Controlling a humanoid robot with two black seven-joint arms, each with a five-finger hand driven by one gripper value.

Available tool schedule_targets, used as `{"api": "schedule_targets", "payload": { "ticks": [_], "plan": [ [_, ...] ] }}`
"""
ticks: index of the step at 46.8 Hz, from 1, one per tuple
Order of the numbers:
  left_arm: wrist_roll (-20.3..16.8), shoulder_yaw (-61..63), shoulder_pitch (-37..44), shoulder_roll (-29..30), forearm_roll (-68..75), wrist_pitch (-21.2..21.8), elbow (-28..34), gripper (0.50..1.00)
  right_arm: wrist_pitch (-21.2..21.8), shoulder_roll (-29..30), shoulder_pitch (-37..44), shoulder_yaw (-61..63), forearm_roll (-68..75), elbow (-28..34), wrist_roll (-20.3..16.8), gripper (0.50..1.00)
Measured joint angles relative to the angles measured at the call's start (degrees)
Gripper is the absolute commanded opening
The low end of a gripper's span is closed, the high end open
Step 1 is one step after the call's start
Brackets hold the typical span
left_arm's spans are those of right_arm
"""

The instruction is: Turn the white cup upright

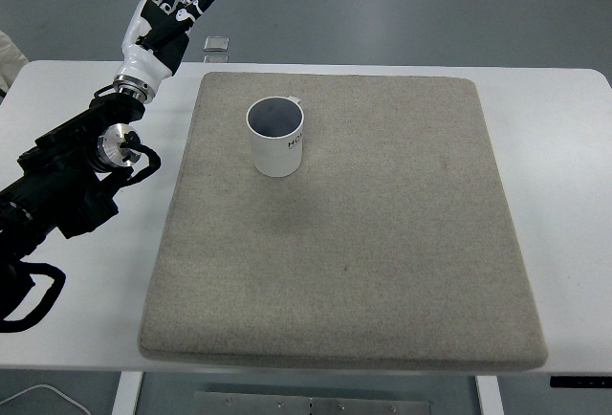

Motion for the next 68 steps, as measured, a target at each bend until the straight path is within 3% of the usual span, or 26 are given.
{"api": "schedule_targets", "payload": {
  "ticks": [24, 39, 47, 68],
  "plan": [
    [12.7, -7.6, 0.6, -2.3, -3.1, 0.2, 0.5, 1.0, -0.1, 0.0, 0.0, -0.1, 0.0, 0.0, 0.0, 0.93],
    [22.9, -19.1, 1.9, -3.5, -4.2, 5.3, 0.3, 1.0, 0.0, 0.0, 0.0, -0.1, 0.1, 0.1, 0.0, 0.93],
    [26.6, -21.8, 2.8, -4.2, -10.3, 6.0, 0.1, 1.0, 0.0, 0.0, 0.0, -0.1, 0.0, 0.1, 0.0, 0.93],
    [28.1, -21.9, 2.8, -4.3, -16.8, 4.9, -0.1, 1.0, 0.0, 0.0, 0.0, -0.2, -0.2, 0.6, 0.0, 0.93]
  ]
}}
